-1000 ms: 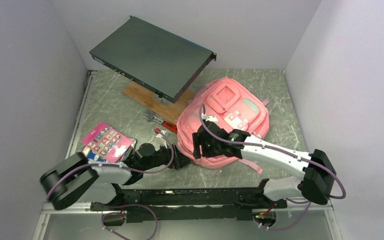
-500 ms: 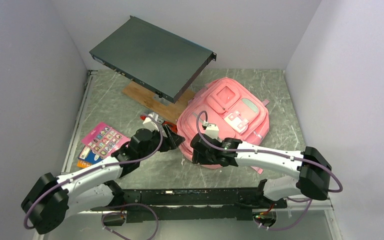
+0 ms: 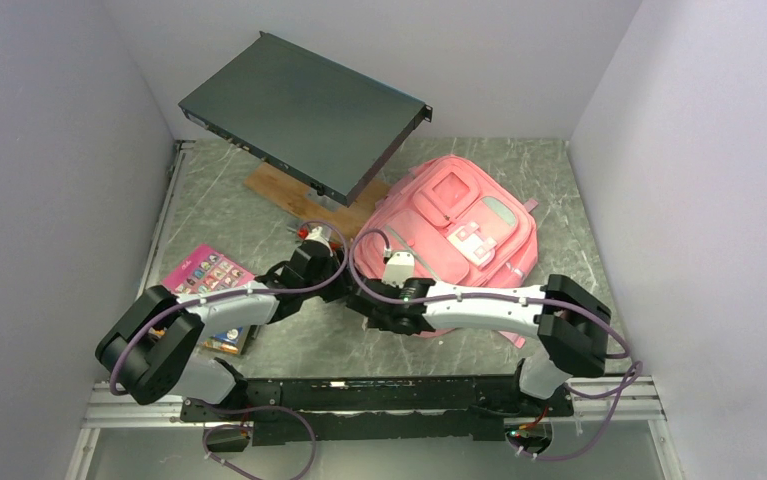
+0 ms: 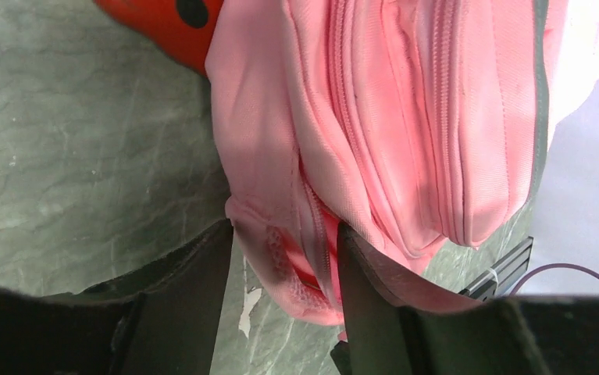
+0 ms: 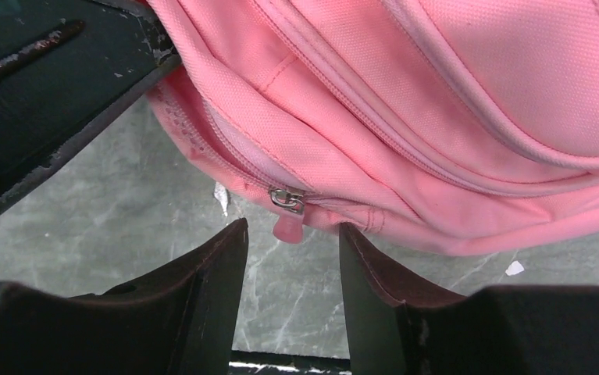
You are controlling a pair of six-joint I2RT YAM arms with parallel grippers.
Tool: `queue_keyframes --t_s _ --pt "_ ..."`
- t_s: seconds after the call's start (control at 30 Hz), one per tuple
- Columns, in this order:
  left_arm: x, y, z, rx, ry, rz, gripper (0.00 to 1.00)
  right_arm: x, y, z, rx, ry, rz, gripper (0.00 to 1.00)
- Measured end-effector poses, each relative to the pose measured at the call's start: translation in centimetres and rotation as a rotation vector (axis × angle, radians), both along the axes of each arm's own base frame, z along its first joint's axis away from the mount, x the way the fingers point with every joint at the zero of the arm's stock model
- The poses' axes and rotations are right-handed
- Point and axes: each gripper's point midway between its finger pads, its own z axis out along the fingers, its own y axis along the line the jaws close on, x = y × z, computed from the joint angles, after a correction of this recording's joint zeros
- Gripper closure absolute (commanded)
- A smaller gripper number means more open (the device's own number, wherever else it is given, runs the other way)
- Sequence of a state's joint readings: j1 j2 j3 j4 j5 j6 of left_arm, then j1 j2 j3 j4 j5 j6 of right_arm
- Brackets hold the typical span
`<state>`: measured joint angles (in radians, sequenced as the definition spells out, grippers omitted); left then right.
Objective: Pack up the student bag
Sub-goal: Unzip the student bag at the center of the board.
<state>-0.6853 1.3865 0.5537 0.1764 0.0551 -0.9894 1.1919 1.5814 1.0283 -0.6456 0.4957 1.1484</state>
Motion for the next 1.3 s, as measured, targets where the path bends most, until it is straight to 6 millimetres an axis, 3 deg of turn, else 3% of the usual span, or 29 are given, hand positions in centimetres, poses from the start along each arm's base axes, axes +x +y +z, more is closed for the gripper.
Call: queue_keyframes --t_s 0.1,0.2,0.27,0.3,0.4,0.53,0.7,0.83,0.93,1.2,1.3 --pt "0.2 -0.3 0.2 -0.011 -0.01 -0.01 0.45 0.3 -0.3 -0.3 -0.051 -0.023 -0.027 0.57" --pt "0.2 -0.3 0.2 -0.017 -0.015 -0.009 0.42 0.9 -0.6 -0.7 -0.104 -0.042 -0.056 0.79" --pt "0.1 -0.2 0.0 -0.019 -0.014 -0.007 0.34 1.0 -1.2 -1.0 -0.139 -0.054 -0.071 0.95" --pt "0.0 -0.2 -0.1 -0.019 -0.013 -0.007 0.29 1.1 -1.4 -1.0 -0.151 -0.058 -0.071 0.98" --pt "-0.1 -0.1 -0.1 -0.016 -0.014 -0.01 0.19 1.1 -1.7 -0.9 -0.169 -0.073 -0.075 1.0" --pt "0.0 -0.1 0.0 -0.018 -0.019 -0.012 0.18 0.8 -1.5 -0.6 -0.185 -0.095 -0.04 1.0" --pt "0.1 -0.5 0.0 -0.021 -0.03 -0.035 0.37 0.1 -1.4 0.7 -0.139 -0.119 0.057 1.0" --pt "0.8 -1.1 -0.2 -0.015 -0.045 -0.052 0.69 -0.5 -2.0 1.6 -0.085 -0.12 0.095 1.0" --pt "0.8 -1.3 -0.7 -0.003 -0.055 -0.082 0.99 -1.0 -2.4 1.5 -0.072 -0.104 0.1 1.0" --pt "1.0 -1.2 -1.2 -0.052 -0.065 -0.135 1.0 -2.2 -5.4 -0.6 -0.064 -0.06 -0.024 1.0" --pt "0.5 -1.5 -1.0 -0.076 -0.055 -0.169 1.0 -2.4 -6.3 -0.6 0.003 -0.053 -0.109 1.0"
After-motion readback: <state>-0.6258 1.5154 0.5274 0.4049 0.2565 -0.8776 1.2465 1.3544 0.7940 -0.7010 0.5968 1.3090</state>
